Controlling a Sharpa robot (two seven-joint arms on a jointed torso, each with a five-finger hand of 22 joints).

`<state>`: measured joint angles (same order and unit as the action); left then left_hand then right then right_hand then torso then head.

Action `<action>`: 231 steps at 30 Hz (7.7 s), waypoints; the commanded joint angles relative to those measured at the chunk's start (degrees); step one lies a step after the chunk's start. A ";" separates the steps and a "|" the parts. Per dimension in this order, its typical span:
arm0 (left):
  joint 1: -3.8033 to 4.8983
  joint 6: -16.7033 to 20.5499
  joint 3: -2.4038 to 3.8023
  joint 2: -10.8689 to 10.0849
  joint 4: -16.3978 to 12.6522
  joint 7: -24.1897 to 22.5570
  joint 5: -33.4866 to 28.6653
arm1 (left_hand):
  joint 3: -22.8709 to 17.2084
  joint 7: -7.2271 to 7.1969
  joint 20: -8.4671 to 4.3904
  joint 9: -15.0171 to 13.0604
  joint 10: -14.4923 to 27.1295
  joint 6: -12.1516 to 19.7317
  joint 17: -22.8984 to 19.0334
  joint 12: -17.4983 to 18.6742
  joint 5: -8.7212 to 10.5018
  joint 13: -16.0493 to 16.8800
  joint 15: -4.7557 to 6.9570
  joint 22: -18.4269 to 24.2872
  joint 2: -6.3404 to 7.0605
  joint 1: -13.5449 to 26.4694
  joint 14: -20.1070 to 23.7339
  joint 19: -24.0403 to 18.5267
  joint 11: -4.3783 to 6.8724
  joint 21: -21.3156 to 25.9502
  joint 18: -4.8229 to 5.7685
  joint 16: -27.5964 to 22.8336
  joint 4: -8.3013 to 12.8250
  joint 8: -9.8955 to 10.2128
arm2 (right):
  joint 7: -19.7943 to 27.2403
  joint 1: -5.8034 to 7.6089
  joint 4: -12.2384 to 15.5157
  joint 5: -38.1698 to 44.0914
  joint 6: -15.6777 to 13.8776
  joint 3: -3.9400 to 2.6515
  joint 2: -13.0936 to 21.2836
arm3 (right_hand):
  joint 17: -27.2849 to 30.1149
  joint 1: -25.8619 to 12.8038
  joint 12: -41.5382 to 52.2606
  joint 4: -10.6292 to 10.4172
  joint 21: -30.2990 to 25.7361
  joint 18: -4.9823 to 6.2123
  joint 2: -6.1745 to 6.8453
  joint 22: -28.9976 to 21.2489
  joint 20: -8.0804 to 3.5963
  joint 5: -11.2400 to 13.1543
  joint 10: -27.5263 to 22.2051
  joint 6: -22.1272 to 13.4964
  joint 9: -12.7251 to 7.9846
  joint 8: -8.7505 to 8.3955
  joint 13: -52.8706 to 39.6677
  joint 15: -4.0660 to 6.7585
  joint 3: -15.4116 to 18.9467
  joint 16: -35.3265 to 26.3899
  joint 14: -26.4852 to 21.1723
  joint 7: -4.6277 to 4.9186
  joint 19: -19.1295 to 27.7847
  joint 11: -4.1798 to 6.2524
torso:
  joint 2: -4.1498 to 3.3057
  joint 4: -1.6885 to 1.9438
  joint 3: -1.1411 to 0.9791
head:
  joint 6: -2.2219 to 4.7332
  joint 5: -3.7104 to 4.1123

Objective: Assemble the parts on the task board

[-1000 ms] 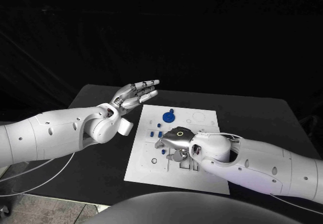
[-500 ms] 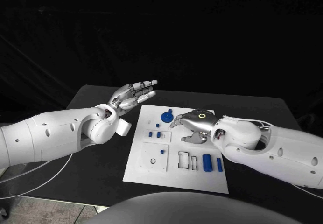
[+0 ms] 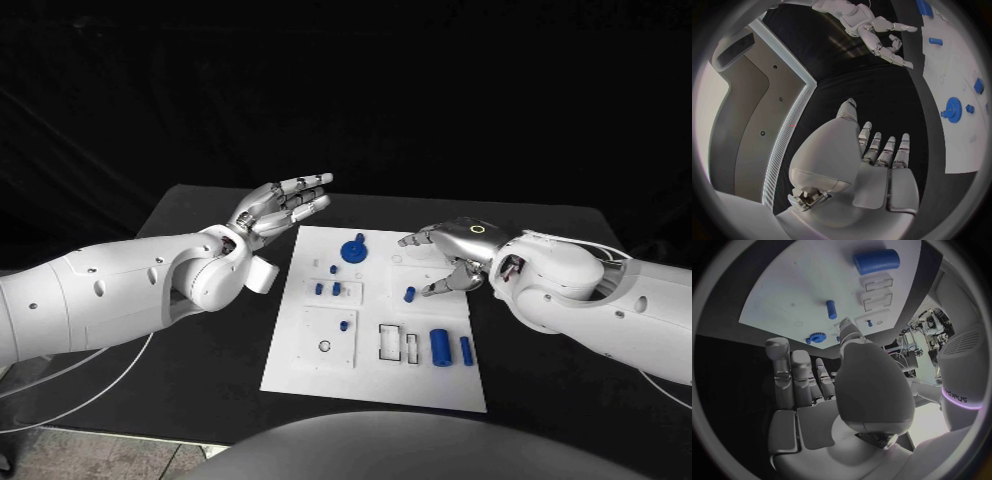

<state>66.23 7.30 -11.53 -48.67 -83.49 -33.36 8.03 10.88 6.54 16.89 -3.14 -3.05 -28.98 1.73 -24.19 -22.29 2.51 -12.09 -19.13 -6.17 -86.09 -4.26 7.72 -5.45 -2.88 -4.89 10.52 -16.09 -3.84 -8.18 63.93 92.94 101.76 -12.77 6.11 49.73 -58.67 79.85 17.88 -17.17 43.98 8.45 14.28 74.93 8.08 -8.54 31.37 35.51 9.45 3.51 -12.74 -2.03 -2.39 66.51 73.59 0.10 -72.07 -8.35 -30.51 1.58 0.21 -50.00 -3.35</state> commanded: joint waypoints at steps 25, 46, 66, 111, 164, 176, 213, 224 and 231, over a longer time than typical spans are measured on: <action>-0.18 -0.95 0.04 0.15 0.40 -0.60 -0.38 | 0.85 -0.49 -0.02 0.05 0.13 0.27 -0.16 0.75 -1.11 -0.03 0.35 1.89 -0.26 -1.34 0.50 -0.34 0.38 0.17 0.95 -1.23 -0.15 0.50 | 4.80 -5.14 -5.60 -4.07 0.99 0.21 -3.75 | -2.54 2.65 1.82 5.39 5.00 -1.33 -9.16 5.65 0.16 -7.08 17.54 13.66 1.43 2.68 4.15 -0.46 -5.76 3.43 3.10 6.32 -3.93 1.25 | -0.12 0.13 0.02 | 0.00 0.08; -0.31 -1.64 0.04 0.08 0.45 -0.03 -0.38 | 1.17 0.87 -0.04 -0.43 -0.05 -3.57 -0.05 0.29 -1.20 0.05 0.12 1.11 -0.58 -1.75 0.20 0.49 -0.22 -0.05 0.88 -0.83 -0.14 -0.41 | 5.85 -5.82 -6.50 -2.23 0.05 0.21 -5.23 | -2.61 7.11 -0.56 10.62 6.86 -1.52 -9.89 6.05 -1.29 -10.45 27.59 22.59 4.23 5.34 6.48 1.17 -13.36 3.93 3.37 7.66 -4.44 3.10 | -0.09 0.09 0.04 | 0.00 -0.42; -0.33 -2.20 0.04 0.18 0.43 0.63 -0.38 | 1.16 1.28 -0.07 -0.54 -0.17 -4.89 0.07 0.17 -2.06 0.07 -0.44 0.55 -0.85 -2.79 -0.42 1.39 -0.63 -0.34 0.72 -0.15 0.24 -0.78 | 5.24 -1.72 0.99 -1.63 -1.54 0.18 -1.66 | -1.58 7.85 -0.81 14.42 7.97 -1.57 -8.49 6.13 -2.08 -5.60 32.29 25.22 6.11 5.51 6.23 1.91 -19.05 3.12 3.00 7.92 -4.06 3.92 | -0.10 0.05 0.05 | 0.00 -1.03; -0.46 -2.33 -0.01 0.19 0.76 0.98 -3.31 | 1.00 1.89 -0.09 -0.78 -0.91 -6.89 0.28 -1.41 -3.28 0.26 -0.70 0.23 -1.90 -3.63 -1.61 2.43 -1.42 -0.64 0.53 1.18 0.08 -1.36 | 4.62 -7.58 -2.57 3.99 9.13 0.20 -22.47 | -0.73 7.98 -1.01 15.54 8.03 -1.52 -7.82 6.06 -2.36 -5.26 33.43 25.29 6.23 4.84 5.99 2.20 -19.99 2.43 2.82 7.74 -3.90 4.20 | 0.28 0.17 0.15 | 0.00 -3.19; -0.46 -3.21 -0.12 0.60 1.17 1.78 -3.55 | 1.04 2.09 -0.09 -0.86 -0.96 -7.58 0.28 -1.53 -3.58 0.26 -0.67 0.38 -2.05 -3.68 -1.70 2.48 -1.66 -0.63 0.54 1.27 -0.03 -1.57 | 4.72 -9.73 -3.29 5.86 9.88 0.24 -22.09 | -0.61 7.11 -2.79 16.44 8.58 -1.65 -7.09 6.07 -2.23 -5.75 32.26 23.75 5.78 2.77 6.02 1.73 -21.08 2.21 2.76 8.42 -3.53 3.52 | 0.24 0.18 0.12 | 0.00 -3.22; -0.46 -3.30 -0.14 0.64 1.21 1.96 -3.56 | 1.04 2.09 -0.09 -0.86 -0.96 -7.58 0.28 -1.53 -3.58 0.26 -0.67 0.38 -2.05 -3.68 -1.70 2.48 -1.66 -0.63 0.54 1.27 -0.03 -1.57 | 0.55 -9.85 -2.06 5.94 8.45 0.26 -20.61 | 5.25 3.93 -9.13 9.20 -2.56 -0.03 -4.30 3.27 -0.43 0.62 11.13 7.43 1.36 0.29 7.93 0.17 -6.67 -2.43 -2.60 6.46 1.94 0.45 | 0.22 0.21 0.09 | 0.00 -3.18; -0.65 -3.96 -0.43 1.28 2.33 1.84 -3.70 | 0.94 2.04 -0.09 -0.86 -0.86 -7.61 0.26 -1.40 -3.90 0.23 -0.72 0.57 -2.22 -4.06 -1.70 2.51 -1.74 -0.61 0.55 1.22 0.08 -1.64 | -16.85 -0.59 10.76 -15.49 10.37 0.64 8.78 | -31.33 -18.03 72.12 0.75 42.49 -7.63 -12.44 14.02 -6.21 -3.89 58.63 26.95 13.26 16.11 -77.26 6.51 1.55 23.49 16.41 2.81 -16.75 9.03 | 0.50 -0.08 0.17 | 0.00 0.07; -0.71 -4.31 -0.45 0.71 2.15 1.96 -3.70 | 0.89 2.01 -0.09 -0.88 -0.85 -7.73 0.26 -1.44 -3.93 0.24 -0.74 0.65 -2.30 -4.14 -1.70 2.48 -1.71 -0.59 0.55 1.24 0.09 -1.67 | -24.17 -2.85 11.43 -14.42 13.99 0.65 8.15 | -31.33 -23.54 72.12 0.63 44.43 -8.02 -11.59 14.51 -6.91 -2.79 58.63 25.04 21.76 17.07 -77.26 7.05 -0.16 23.49 16.41 2.55 -17.30 9.41 | 0.47 0.02 0.21 | 0.00 0.14; -0.72 -4.48 -0.47 0.11 2.05 2.34 -3.70 | 0.83 1.89 -0.09 -0.90 -0.92 -7.90 0.27 -1.78 -3.95 0.28 -0.79 0.71 -2.41 -4.25 -1.73 2.48 -1.65 -0.58 0.56 1.29 0.10 -1.74 | -25.39 -3.84 11.32 -14.21 14.38 0.65 7.46 | -31.33 -24.60 72.12 0.69 45.18 -8.20 -11.09 14.75 -7.43 -1.88 58.63 23.88 32.75 21.93 -77.26 7.84 -1.22 23.49 16.41 1.49 -17.55 10.29 | 0.57 -0.02 0.22 | 0.00 0.55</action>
<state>65.50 4.06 -12.04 -48.58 -81.29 -30.87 4.56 11.83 8.38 16.89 -3.95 -4.08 -36.55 1.93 -25.76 -26.07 2.71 -12.69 -18.48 -8.37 -89.79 -5.69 9.75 -6.89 -3.33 -4.90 11.65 -16.10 -5.29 -31.02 60.29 104.19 86.39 -0.39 6.76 57.34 -74.93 55.63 89.79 -16.53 89.01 1.25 3.22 74.94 1.10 -10.60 83.99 59.52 41.30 25.00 -74.95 5.46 -3.37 89.81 84.13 1.81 -83.93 1.69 -29.99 1.55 0.44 -50.00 -2.92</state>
